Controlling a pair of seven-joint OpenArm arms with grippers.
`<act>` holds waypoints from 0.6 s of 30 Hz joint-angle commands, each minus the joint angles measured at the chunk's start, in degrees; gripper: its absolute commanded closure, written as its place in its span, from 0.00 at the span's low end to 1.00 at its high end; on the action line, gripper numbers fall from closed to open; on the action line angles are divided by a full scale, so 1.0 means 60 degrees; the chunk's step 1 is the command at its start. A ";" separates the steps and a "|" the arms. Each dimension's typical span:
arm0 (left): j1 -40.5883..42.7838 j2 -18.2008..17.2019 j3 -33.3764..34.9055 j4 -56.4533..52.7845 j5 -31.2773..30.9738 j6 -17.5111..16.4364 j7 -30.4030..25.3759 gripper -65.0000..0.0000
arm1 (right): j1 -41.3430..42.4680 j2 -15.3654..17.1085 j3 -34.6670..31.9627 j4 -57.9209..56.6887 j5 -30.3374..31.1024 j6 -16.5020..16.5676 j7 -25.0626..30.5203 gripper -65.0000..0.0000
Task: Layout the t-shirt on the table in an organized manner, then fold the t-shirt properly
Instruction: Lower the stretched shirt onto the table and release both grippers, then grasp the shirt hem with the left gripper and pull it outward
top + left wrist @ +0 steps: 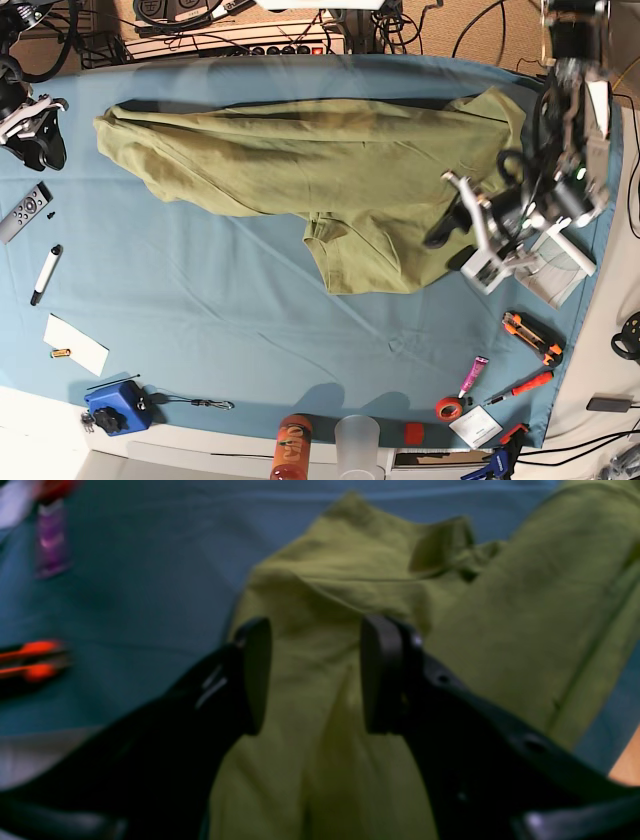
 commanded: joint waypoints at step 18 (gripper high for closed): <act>-0.5107 0.0911 0.3432 -0.6663 0.1162 -0.0481 -0.0820 0.54 | 0.0004 0.0189 0.0066 0.0138 0.0157 0.0006 0.0234 0.64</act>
